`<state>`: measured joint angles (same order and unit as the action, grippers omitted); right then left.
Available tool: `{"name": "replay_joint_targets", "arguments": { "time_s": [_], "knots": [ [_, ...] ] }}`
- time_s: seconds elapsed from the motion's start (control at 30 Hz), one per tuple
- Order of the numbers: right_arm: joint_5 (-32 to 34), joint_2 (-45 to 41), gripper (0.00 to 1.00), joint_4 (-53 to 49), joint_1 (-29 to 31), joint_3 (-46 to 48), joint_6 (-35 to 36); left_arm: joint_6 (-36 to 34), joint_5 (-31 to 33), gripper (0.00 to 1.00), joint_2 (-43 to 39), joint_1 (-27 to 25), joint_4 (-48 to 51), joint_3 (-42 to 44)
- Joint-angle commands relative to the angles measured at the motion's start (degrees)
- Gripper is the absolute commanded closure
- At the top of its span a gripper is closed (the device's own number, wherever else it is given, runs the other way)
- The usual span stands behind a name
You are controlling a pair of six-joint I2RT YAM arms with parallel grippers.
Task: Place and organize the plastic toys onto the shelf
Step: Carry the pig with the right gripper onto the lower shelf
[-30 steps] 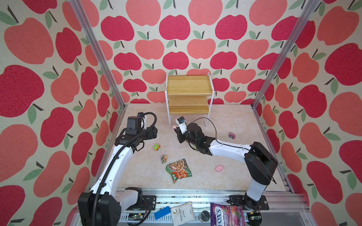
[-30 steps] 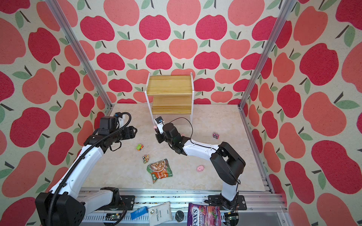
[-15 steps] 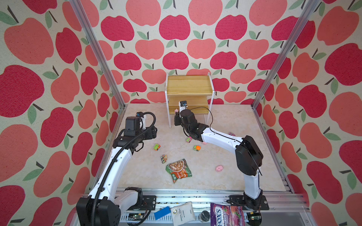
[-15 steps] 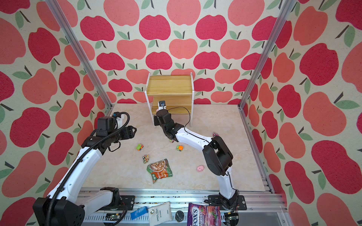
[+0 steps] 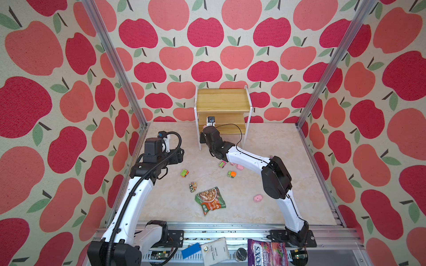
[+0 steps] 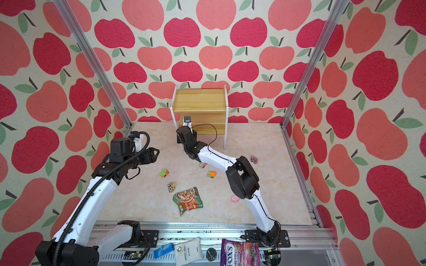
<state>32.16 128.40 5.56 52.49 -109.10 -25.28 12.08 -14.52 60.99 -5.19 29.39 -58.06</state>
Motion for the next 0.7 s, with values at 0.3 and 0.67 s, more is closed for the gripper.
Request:
{"name": "replay_joint_targets", "arguments": {
  "time_s": [0.3, 0.67],
  "knots": [
    [4.42, 8.29, 0.78, -3.10, 0.42, -11.96, -0.56, 0.67, -1.78, 0.24, -1.02, 1.39, -1.52, -0.15],
    [4.81, 9.07, 0.65, -4.63, 0.31, -12.85, -0.06, 0.84, -2.00, 0.24, -0.90, 1.59, -1.57, -0.04]
  ]
}}
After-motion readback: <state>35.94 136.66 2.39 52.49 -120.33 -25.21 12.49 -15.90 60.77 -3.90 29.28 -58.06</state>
